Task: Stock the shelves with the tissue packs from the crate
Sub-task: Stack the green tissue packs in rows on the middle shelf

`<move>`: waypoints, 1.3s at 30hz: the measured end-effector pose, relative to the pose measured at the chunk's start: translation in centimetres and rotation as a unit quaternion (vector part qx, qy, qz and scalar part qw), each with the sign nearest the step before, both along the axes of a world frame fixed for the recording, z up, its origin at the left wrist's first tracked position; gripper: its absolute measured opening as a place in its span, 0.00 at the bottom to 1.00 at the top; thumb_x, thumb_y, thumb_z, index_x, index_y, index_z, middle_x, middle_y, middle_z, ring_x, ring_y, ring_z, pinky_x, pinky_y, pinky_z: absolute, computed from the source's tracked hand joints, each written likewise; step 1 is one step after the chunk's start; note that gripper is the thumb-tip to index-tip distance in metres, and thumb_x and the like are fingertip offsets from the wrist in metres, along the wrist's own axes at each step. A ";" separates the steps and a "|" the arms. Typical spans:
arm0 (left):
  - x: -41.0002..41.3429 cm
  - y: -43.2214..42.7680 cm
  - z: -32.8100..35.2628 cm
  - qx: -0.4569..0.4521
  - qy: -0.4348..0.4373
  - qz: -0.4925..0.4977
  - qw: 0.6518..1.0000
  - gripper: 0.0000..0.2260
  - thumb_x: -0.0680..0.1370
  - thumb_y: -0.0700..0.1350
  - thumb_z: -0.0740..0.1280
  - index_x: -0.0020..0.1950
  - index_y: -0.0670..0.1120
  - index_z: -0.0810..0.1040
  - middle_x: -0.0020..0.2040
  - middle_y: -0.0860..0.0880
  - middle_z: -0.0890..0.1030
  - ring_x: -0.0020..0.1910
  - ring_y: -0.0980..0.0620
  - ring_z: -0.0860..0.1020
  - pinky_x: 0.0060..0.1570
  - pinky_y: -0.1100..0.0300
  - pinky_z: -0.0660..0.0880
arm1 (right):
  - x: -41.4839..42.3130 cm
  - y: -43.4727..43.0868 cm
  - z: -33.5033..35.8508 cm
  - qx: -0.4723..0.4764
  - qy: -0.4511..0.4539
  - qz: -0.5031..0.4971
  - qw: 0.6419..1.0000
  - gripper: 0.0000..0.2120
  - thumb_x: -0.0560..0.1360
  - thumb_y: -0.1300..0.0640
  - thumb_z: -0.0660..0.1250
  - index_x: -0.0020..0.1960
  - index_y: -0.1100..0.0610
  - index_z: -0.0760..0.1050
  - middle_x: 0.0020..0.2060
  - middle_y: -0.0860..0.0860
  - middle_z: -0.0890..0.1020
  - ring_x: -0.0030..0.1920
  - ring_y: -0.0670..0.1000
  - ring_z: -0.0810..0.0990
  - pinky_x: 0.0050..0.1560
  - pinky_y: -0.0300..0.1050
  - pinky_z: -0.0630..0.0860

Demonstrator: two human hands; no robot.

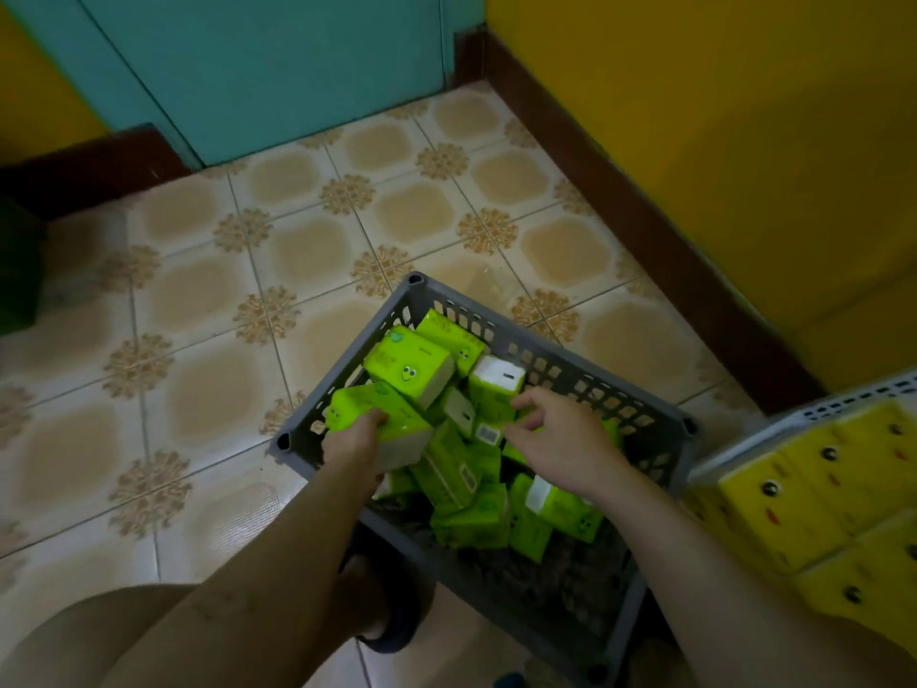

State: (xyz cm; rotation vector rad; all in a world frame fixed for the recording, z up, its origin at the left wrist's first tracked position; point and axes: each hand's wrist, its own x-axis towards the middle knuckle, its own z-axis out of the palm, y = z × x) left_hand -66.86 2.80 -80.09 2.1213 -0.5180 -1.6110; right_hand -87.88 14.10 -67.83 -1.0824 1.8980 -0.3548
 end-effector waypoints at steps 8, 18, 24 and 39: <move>0.3 3.6 16.1 -0.258 0.074 -0.202 0.942 0.18 0.71 0.50 0.76 0.51 0.42 0.74 0.42 0.44 0.78 0.41 0.46 0.78 0.35 0.55 0.72 | 1.2 7.4 8.6 -0.113 0.100 0.018 0.988 0.29 0.77 0.48 0.67 0.74 0.43 0.59 0.69 0.46 0.67 0.62 0.49 0.74 0.57 0.50 0.77; -5.4 12.2 31.7 -0.269 0.382 -0.420 0.778 0.29 0.54 0.56 0.83 0.50 0.46 0.82 0.45 0.44 0.83 0.42 0.48 0.82 0.43 0.55 0.80 | 0.6 17.1 22.9 -0.282 0.330 0.172 0.884 0.50 0.64 0.37 0.74 0.76 0.38 0.48 0.76 0.47 0.52 0.75 0.52 0.54 0.73 0.54 0.61; -11.8 17.4 36.5 -0.295 0.418 -0.409 0.756 0.36 0.71 0.58 0.70 0.68 0.32 0.68 0.63 0.32 0.75 0.54 0.39 0.77 0.48 0.51 0.78 | -2.7 23.8 27.1 -0.324 0.393 0.056 0.859 0.42 0.65 0.42 0.75 0.75 0.46 0.61 0.71 0.51 0.62 0.70 0.53 0.63 0.64 0.50 0.71; -19.9 24.8 41.6 -0.286 0.439 -0.366 0.769 0.18 0.73 0.42 0.73 0.61 0.46 0.74 0.56 0.42 0.82 0.53 0.41 0.82 0.49 0.42 0.80 | -4.7 28.1 30.6 -0.310 0.350 -0.177 0.866 0.41 0.67 0.35 0.70 0.75 0.42 0.56 0.74 0.47 0.50 0.74 0.53 0.55 0.64 0.50 0.70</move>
